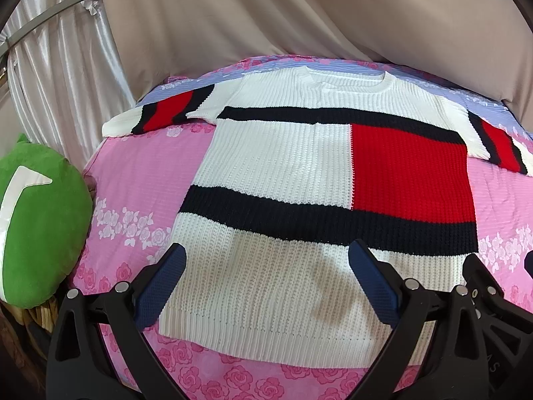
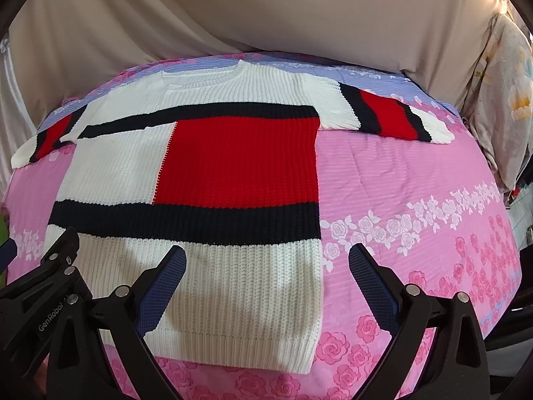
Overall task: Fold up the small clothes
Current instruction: 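Grasp the striped sleeve cuff with the right gripper and lift it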
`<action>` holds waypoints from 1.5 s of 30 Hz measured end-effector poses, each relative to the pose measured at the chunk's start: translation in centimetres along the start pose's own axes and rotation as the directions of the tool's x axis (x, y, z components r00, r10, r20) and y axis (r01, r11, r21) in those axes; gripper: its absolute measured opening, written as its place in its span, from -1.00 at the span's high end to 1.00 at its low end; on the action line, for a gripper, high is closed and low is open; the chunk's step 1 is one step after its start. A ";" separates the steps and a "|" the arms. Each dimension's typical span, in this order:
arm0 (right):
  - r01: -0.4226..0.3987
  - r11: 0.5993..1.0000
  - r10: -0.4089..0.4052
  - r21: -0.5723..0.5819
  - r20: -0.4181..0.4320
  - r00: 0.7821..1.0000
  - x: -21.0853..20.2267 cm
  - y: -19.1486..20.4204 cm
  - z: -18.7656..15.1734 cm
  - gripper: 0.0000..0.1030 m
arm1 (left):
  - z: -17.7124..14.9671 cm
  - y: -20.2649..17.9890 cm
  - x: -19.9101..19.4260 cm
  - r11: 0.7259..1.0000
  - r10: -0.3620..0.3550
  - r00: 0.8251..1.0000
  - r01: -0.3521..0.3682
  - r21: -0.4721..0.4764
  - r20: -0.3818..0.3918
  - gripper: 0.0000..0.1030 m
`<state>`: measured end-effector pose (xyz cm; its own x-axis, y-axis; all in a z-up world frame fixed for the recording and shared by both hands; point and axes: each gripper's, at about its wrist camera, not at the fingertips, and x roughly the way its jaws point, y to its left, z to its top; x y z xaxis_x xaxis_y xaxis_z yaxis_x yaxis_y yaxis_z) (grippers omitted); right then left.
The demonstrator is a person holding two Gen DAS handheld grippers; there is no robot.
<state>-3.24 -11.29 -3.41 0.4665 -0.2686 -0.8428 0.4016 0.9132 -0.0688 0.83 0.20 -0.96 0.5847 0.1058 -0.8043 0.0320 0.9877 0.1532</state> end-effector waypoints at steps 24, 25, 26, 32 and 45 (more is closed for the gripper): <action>0.027 0.707 0.011 0.707 -0.049 0.999 21.9 -39.6 16.9 -0.69 | 4.4 0.7 4.1 0.987 -0.063 0.996 0.054 -0.150 -0.056 -0.90; 0.031 0.687 0.008 0.726 -0.050 0.999 22.6 -40.7 16.9 -0.67 | 4.5 0.5 4.5 0.987 -0.066 0.995 0.055 -0.154 -0.069 -0.90; 0.036 0.665 0.005 0.746 -0.053 0.999 23.3 -41.9 16.9 -0.58 | 4.5 0.3 4.7 0.987 -0.068 0.995 0.055 -0.153 -0.077 -0.90; -0.011 0.611 0.002 0.791 0.013 1.000 25.6 -44.8 17.4 0.12 | 4.8 -1.2 5.4 0.992 -0.068 0.994 0.058 -0.114 -0.084 -0.90; -0.564 0.778 0.457 0.275 0.367 0.810 13.0 -24.3 30.1 0.87 | 7.7 0.2 6.3 0.974 -0.150 0.988 0.142 -0.173 -0.032 -0.90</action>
<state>16.77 -46.20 3.36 0.8507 0.0877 -0.5182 0.2664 0.7780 0.5690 10.77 0.16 -1.52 0.5471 -0.0400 -0.8361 -0.0261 0.9976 -0.0648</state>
